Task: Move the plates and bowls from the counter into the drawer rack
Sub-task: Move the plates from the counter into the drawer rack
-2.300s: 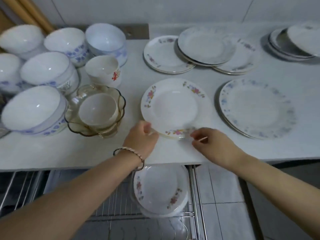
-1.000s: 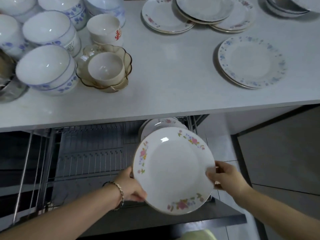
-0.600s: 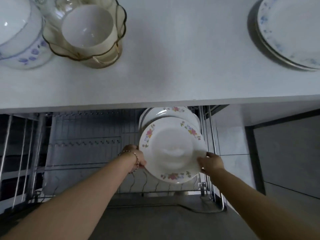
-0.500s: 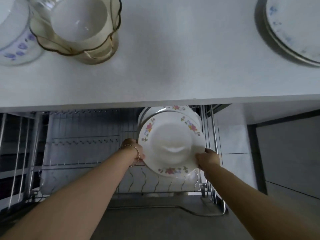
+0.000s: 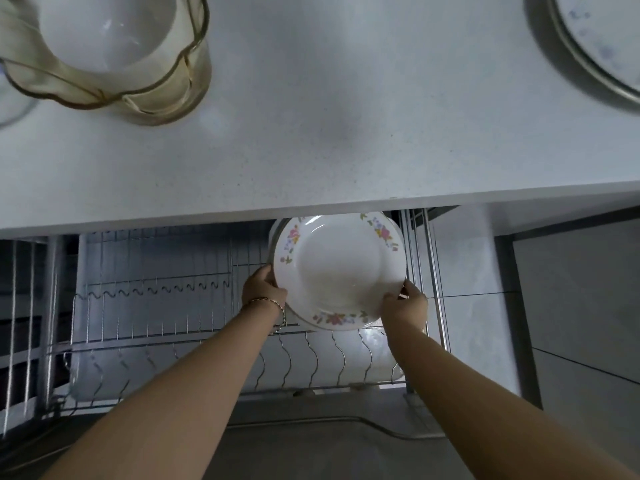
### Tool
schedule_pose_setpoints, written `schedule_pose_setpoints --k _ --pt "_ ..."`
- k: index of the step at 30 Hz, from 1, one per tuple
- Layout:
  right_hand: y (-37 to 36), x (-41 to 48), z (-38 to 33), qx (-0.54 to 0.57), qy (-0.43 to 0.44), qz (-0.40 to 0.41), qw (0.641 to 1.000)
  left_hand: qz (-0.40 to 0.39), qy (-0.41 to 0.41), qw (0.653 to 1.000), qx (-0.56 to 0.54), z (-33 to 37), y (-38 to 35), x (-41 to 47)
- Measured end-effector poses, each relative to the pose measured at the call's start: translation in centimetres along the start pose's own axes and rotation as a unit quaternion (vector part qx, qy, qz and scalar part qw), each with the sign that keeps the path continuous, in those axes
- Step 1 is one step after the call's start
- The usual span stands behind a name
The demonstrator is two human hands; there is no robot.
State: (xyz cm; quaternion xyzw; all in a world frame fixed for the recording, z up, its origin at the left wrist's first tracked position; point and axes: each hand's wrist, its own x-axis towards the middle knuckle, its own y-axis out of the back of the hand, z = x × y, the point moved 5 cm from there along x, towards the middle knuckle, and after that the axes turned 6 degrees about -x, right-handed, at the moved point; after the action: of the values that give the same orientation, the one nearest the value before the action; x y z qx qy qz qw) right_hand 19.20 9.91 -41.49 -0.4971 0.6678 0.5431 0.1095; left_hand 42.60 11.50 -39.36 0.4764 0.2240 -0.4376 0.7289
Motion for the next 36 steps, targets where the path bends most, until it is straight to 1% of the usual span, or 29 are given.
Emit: schedule_pose_setpoints --k 3,5,7,9,10,11,13,15,17,19,21,23,25,27,30,33,36 --pt "-0.1 -0.5 -0.1 0.024 0.008 -0.034 0.999 -0.049 0.018 0.998 -0.043 -0.4 -0.3 -0.3" --pt "-0.4 -0.8 -0.5 0.039 0.001 -0.053 0.998 -0.098 0.048 0.988 -0.112 -0.5 -0.9 -0.9" --pt "-0.7 -0.7 -0.9 0.026 0.004 -0.059 0.998 -0.126 0.079 0.975 -0.163 -0.5 -1.4 -1.3" --pt "-0.5 -0.5 -1.3 -0.003 0.023 -0.066 0.998 -0.145 0.086 0.972 -0.166 -0.7 -1.5 -1.2" --pt "-0.3 -0.6 -1.5 -0.02 0.031 -0.075 0.996 -0.154 0.083 0.974 -0.143 -0.9 -1.5 -1.1" --pt "0.1 -0.8 -1.6 -0.045 0.038 -0.087 0.994 -0.156 0.074 0.98 -0.095 -1.2 -1.3 -1.1" --pt "1.1 -1.8 -2.0 -0.123 0.043 -0.107 0.986 -0.136 0.052 0.988 0.045 -1.7 -0.8 -0.8" --pt "2.3 -2.9 -2.7 -0.191 0.042 -0.135 0.971 -0.111 0.013 0.982 0.153 -0.2 0.2 -2.6" --pt "3.9 -4.2 -3.9 -0.224 0.053 -0.19 0.954 -0.145 -0.052 0.969 0.193 3.1 0.9 -6.5" --pt "6.4 -5.6 -5.9 -0.237 0.086 -0.236 0.938 -0.194 -0.114 0.955 0.195 6.2 0.9 -10.4" --pt "10.0 -6.9 -8.3 -0.247 0.133 -0.246 0.928 -0.228 -0.183 0.939 0.181 10.1 0.5 -14.3" --pt "14.3 -7.8 -11.0 -0.259 0.183 -0.229 0.92 -0.252 -0.235 0.925 0.159 14.2 -0.4 -17.3" --pt "19.0 -7.5 -13.6 -0.254 0.22 -0.192 0.922 -0.253 -0.253 0.928 0.102 18.5 -1.8 -19.2" --pt "23.8 -6.2 -16.2 -0.23 0.251 -0.145 0.929 -0.23 -0.247 0.941 0.027 22.7 -3.3 -20.3" --pt "30.1 -3.0 -19.7 -0.202 0.28 -0.058 0.937 -0.189 -0.234 0.954 -0.016 28.2 -6.1 -20.4" --pt "34.5 1.6 -22.3 -0.184 0.268 0.021 0.945 -0.146 -0.203 0.967 -0.048 32.3 -9.1 -19.5" --pt "36.8 6.2 -24.2 -0.191 0.22 0.069 0.954 -0.123 -0.146 0.977 -0.094 34.5 -11.8 -18.0"
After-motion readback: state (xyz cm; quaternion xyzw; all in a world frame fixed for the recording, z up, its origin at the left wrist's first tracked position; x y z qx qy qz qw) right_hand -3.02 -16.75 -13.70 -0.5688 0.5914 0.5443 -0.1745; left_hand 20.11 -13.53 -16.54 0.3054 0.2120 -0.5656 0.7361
